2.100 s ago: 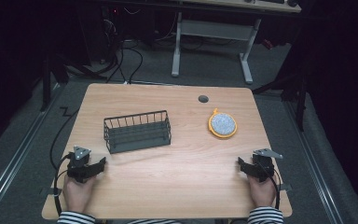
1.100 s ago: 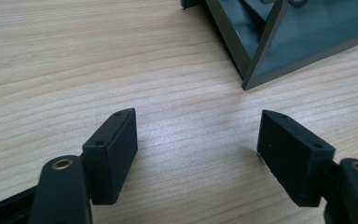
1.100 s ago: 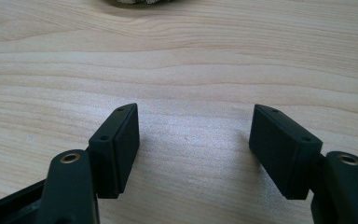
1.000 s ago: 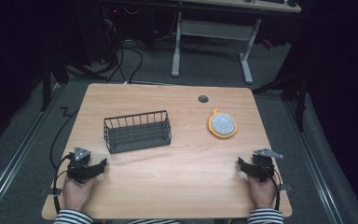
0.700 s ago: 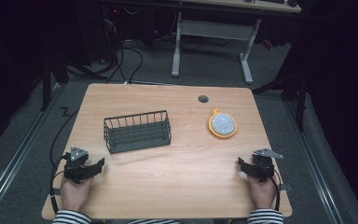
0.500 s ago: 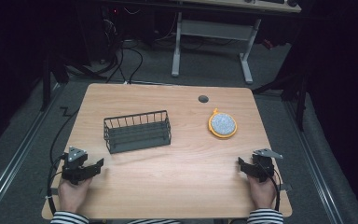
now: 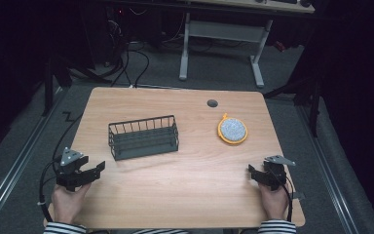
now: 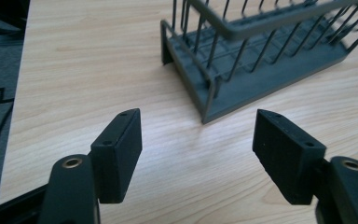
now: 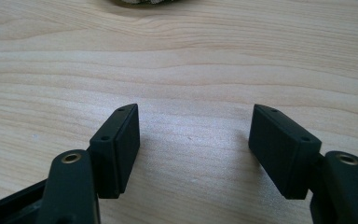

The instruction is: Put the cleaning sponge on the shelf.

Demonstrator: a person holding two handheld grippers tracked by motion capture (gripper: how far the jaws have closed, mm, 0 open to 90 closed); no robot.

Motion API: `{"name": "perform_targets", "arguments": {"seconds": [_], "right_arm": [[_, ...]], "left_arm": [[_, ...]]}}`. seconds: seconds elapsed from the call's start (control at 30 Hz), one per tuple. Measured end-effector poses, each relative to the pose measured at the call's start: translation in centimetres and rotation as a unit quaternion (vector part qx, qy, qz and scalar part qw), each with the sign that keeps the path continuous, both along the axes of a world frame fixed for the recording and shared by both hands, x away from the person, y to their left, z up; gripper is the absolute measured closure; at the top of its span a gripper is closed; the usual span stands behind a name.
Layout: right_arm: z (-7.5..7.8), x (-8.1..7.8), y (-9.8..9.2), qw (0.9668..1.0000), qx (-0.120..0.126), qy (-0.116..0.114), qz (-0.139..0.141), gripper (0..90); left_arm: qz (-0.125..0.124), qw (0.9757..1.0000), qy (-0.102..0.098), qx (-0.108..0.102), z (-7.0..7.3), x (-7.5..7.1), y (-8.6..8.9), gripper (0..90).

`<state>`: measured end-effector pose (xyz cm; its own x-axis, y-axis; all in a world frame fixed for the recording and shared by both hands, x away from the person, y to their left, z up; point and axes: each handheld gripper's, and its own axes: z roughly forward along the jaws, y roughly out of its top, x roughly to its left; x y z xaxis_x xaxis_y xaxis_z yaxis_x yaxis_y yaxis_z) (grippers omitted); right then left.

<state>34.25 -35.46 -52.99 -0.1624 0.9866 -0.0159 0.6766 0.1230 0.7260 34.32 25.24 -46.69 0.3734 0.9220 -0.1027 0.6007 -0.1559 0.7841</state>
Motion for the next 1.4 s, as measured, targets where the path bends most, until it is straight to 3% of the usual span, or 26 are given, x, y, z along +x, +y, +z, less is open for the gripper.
{"name": "perform_targets", "arguments": {"seconds": [0.13, 0.33, 0.47, 0.9, 1.1, 1.2, 1.4], "right_arm": [[0.0, 0.0, 0.0, 1.0000, 0.000, 0.000, 0.001, 33.5], [0.0, 0.0, 0.0, 1.0000, 0.000, 0.000, 0.001, 33.5], [0.0, 0.0, 0.0, 1.0000, 0.000, 0.000, 0.001, 33.4], [0.0, 0.0, 0.0, 1.0000, 0.001, 0.000, 0.004, 32.9], [0.0, 0.0, 0.0, 1.0000, 0.000, 0.000, 0.005, 32.8], [0.0, -0.1, 0.0, 1.0000, 0.001, 0.001, 0.004, 32.9], [0.0, -0.1, 0.0, 1.0000, 0.001, 0.001, 0.004, 32.9]], "left_arm": [[-0.008, 0.9999, 0.006, -0.011, 1.0, 0.3, -0.2, 37.2], [-0.008, 0.9999, 0.007, -0.008, 2.5, 1.2, -0.8, 35.8], [-0.012, 0.9993, 0.019, -0.029, 3.3, 2.3, -1.0, 33.3], [-0.003, 0.9988, 0.046, 0.019, 5.9, 7.2, -2.6, 35.8], [0.003, 0.9978, 0.059, 0.031, 5.9, 8.9, -3.0, 38.7], [0.011, 0.9972, 0.069, 0.027, 5.5, 9.6, -3.0, 43.1], [0.022, 0.9951, 0.088, 0.039, 4.4, 10.8, -3.3, 44.6]]}}
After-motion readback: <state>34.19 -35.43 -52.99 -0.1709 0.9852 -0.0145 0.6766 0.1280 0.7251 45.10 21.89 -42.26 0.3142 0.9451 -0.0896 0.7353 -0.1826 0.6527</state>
